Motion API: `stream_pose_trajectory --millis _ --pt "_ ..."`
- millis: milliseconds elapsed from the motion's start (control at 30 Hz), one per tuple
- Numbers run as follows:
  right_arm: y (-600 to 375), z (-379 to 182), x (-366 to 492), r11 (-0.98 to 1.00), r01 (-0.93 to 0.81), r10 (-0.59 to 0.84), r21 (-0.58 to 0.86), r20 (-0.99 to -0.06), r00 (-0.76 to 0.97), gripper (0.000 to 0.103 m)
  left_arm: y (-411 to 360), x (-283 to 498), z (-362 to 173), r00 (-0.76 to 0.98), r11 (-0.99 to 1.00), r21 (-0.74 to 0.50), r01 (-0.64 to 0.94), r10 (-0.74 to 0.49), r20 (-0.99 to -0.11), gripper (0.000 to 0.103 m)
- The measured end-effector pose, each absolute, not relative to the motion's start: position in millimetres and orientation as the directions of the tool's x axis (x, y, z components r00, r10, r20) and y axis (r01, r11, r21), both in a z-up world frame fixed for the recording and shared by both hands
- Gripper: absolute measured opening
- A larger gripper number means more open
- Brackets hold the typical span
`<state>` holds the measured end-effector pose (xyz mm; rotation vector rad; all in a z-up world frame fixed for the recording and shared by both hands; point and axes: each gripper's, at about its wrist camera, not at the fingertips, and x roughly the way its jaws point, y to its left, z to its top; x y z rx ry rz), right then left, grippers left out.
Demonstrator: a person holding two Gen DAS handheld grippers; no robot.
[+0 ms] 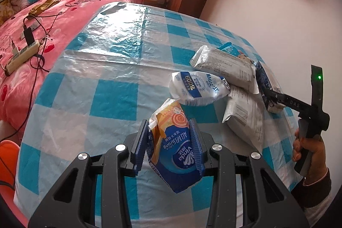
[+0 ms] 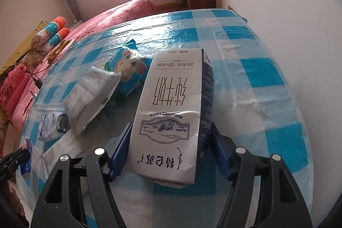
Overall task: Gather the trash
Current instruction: 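Lift the tissue pack with the left tool while the right tool lifts the milk carton, then carry both items over the orange bucket and open both tools to drop them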
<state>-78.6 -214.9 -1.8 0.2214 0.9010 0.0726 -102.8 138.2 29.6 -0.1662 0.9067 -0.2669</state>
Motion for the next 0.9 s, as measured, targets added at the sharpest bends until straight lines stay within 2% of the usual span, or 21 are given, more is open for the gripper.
stream_pose_trajectory --millis 300,600,900 --pt "-209.0 3.5 -114.1 0.979 0.016 0.147 0.204 -0.754 0.641 0.067 149.4 -114.0 33.5 0.605 0.946 -0.273 0.174 -0.321 -0.729 0.040" --pt "-200.9 32.9 -141.3 0.973 0.002 0.165 0.229 -0.708 0.687 0.067 163.7 -125.3 37.4 0.625 0.944 -0.279 0.175 -0.326 -0.710 0.040" --pt "-144.8 68.3 -143.4 0.946 -0.160 0.312 0.281 -0.667 0.676 0.067 194.4 -138.2 47.7 0.670 0.952 -0.278 0.130 -0.291 -0.683 0.040"
